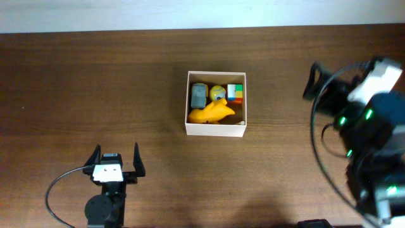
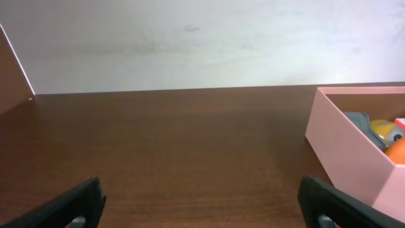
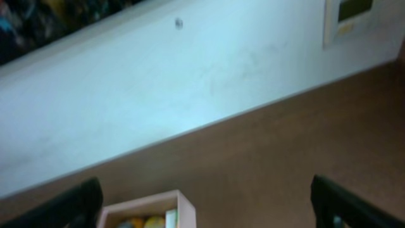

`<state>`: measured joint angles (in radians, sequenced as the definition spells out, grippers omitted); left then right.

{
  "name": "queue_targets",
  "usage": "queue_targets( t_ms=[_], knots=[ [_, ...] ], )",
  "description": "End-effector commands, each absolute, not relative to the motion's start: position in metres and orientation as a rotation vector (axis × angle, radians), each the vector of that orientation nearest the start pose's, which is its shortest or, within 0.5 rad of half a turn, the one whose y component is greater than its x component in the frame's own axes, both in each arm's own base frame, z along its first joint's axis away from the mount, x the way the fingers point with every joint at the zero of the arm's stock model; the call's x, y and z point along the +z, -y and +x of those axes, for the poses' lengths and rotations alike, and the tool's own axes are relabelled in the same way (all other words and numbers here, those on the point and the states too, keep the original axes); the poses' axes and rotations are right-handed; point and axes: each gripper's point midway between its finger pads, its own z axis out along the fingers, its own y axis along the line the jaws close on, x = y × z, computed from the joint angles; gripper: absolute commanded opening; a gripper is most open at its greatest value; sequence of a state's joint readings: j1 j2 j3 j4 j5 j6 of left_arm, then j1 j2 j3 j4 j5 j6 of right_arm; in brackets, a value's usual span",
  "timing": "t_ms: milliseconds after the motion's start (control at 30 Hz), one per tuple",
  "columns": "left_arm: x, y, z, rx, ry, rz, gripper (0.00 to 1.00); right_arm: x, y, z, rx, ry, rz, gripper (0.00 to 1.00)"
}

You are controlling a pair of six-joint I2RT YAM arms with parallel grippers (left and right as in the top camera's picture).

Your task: Pack container

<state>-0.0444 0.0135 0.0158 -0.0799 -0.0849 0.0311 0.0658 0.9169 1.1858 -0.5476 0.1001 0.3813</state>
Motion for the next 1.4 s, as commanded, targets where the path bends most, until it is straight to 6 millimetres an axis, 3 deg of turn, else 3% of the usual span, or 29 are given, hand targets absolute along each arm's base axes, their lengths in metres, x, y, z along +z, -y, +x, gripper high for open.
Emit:
queue_targets(
  t_ms=[0,300,567,1167,1367],
  knots=[
    [0.158,-0.002,0.246,0.062,-1.645,0.018,0.99,0.346,-0.006,0.295,0.240,-1.768,0.333,0.99],
    [0.158,-0.002,0.246,0.062,-1.645,0.018,0.99,0.276,-0.002,0.254,0.194,-1.630,0.246,0.99],
    [0.158,-0.002,0.246,0.062,-1.645,0.018,0.99,0.228,-0.003,0.241,0.221,-1.522,0.228,0.99],
    [0.158,-0.002,0.246,0.062,-1.645,0.018,0.99,0.156,-0.012,0.246,0.243,-1.642,0.200,0.99],
    [0.158,-0.002,0.246,0.062,-1.645,0.018,0.99,0.156,-0.017,0.245,0.170,-1.648,0.071,0.99]
  ],
)
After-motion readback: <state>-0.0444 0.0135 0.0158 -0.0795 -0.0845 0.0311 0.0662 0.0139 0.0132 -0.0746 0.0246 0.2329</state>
